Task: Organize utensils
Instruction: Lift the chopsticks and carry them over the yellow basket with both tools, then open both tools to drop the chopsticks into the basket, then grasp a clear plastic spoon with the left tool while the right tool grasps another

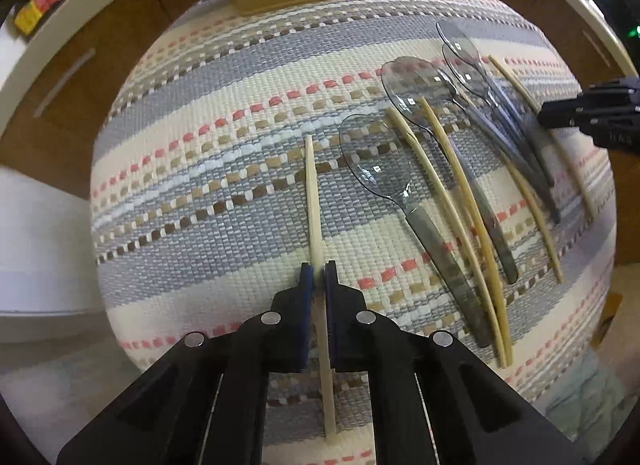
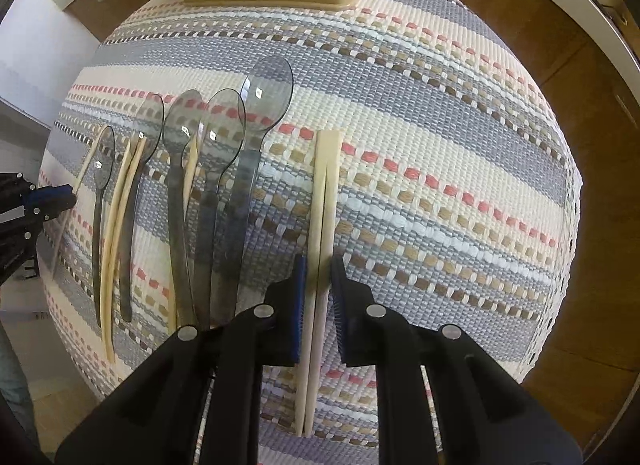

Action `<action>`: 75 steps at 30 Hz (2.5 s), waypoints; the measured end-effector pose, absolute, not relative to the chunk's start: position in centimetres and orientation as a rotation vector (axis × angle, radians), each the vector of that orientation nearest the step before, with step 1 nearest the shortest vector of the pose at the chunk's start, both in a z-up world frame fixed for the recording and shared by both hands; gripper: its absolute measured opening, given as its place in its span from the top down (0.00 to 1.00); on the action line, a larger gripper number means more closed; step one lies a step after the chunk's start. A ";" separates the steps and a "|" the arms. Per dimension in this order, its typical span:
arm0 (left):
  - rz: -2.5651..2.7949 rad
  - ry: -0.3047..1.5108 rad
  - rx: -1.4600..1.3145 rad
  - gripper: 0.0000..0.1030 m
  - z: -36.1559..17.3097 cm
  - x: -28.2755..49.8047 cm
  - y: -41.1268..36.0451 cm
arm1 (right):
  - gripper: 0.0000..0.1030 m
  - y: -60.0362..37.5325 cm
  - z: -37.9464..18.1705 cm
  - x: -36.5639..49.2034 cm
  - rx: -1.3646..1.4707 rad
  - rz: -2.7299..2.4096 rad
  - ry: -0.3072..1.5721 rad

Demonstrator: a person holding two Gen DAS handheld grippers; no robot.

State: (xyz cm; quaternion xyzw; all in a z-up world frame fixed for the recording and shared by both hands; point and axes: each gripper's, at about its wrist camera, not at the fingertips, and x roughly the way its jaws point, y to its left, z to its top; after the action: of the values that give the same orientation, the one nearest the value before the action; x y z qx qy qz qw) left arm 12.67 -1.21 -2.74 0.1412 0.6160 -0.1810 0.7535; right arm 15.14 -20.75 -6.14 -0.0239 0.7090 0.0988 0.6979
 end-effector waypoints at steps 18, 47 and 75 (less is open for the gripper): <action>-0.435 0.759 -0.181 0.96 12.4 14.2 2.0 | 0.90 -22.5 8.0 16.3 0.010 0.277 1.009; -0.293 0.200 -0.126 0.96 16.6 27.6 -2.5 | 0.90 -22.6 10.1 31.9 0.132 0.104 0.437; -0.306 0.267 -0.165 0.74 13.8 22.0 0.7 | 0.53 -23.1 8.9 24.4 0.097 0.135 0.584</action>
State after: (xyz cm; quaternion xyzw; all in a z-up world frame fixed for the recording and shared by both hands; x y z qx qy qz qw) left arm 22.01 0.67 13.78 -0.0816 0.1324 -0.1515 0.9761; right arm 24.37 -23.06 8.94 0.0480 0.2874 0.0663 0.9543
